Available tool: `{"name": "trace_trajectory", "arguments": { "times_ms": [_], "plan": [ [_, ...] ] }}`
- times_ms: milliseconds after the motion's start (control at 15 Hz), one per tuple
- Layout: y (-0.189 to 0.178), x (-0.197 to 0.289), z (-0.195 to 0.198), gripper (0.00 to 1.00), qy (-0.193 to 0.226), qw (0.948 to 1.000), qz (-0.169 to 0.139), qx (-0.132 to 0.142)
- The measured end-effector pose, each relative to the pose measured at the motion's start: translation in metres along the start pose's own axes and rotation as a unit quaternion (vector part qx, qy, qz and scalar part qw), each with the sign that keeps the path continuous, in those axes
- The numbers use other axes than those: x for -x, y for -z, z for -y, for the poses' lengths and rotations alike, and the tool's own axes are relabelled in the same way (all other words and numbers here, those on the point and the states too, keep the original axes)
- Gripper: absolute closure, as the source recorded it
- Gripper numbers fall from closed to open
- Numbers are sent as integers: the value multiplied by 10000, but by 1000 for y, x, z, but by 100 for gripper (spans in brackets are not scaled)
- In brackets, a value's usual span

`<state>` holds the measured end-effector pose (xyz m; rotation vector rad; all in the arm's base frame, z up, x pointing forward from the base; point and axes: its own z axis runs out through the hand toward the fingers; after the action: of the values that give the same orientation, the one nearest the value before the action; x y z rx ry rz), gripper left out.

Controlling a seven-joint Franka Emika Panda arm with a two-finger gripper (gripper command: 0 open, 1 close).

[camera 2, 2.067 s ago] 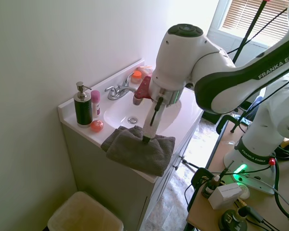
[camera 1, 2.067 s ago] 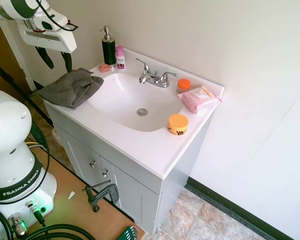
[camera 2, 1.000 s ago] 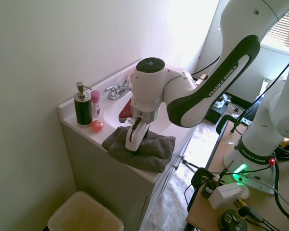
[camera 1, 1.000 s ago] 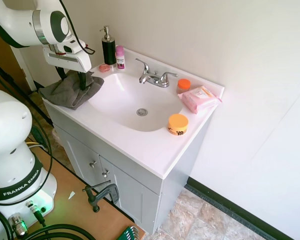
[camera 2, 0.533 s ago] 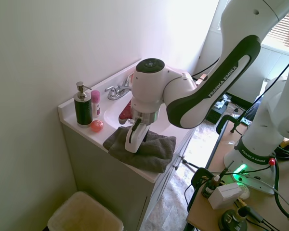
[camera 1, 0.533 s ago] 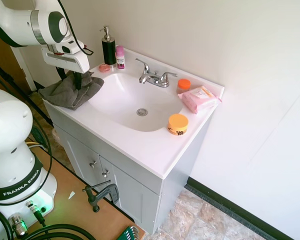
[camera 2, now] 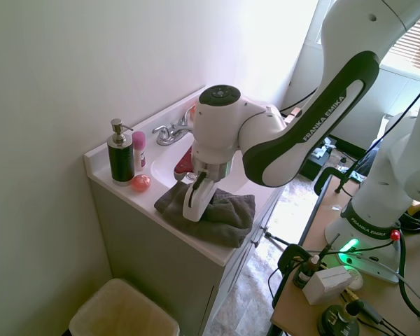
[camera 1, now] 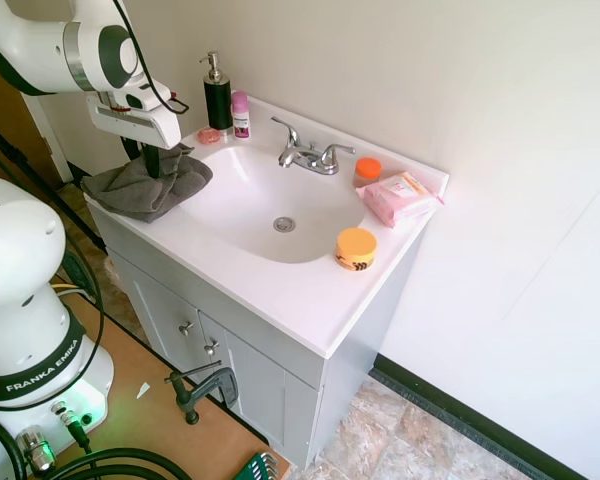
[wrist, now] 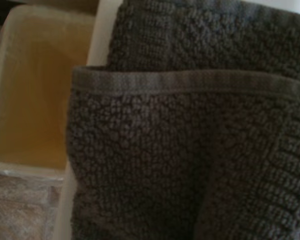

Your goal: Clean the sink

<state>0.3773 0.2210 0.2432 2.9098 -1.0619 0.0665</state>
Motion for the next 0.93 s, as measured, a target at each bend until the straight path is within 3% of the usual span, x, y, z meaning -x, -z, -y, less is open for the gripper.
{"name": "trace_trajectory", "arguments": {
  "times_ms": [200,467,733,933],
  "plan": [
    [-1,-29,-9,100,-572,9983,114,-76],
    [-4,-65,-17,100,-1230,9919,295,-109],
    [-10,-95,-16,100,-1809,9815,623,-120],
    [-24,-120,-22,100,-2117,9723,987,34]
  ]
}}
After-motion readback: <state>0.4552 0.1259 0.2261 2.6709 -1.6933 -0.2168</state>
